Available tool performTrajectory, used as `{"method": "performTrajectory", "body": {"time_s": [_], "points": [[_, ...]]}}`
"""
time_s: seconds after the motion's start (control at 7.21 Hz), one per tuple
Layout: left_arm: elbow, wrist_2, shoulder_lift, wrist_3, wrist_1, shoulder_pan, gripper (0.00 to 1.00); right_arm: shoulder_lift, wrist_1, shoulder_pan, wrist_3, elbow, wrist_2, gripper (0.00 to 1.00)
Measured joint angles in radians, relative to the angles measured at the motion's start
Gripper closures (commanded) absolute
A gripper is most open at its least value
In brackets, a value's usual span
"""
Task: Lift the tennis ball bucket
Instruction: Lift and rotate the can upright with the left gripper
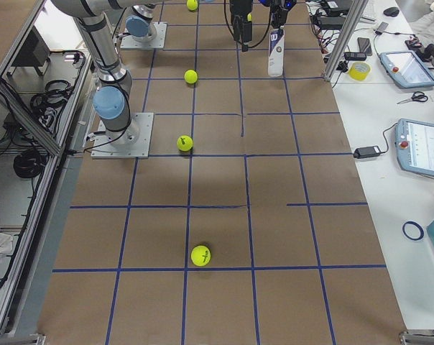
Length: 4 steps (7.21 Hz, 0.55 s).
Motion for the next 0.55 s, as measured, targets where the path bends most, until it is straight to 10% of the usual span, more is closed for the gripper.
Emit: {"method": "performTrajectory", "body": {"time_s": [0.55], "points": [[0.057,0.661,0.107,-0.07,0.029,-0.195,1.0,-0.029,0.0,0.0,0.023,-0.005,0.1,0.0]]}}
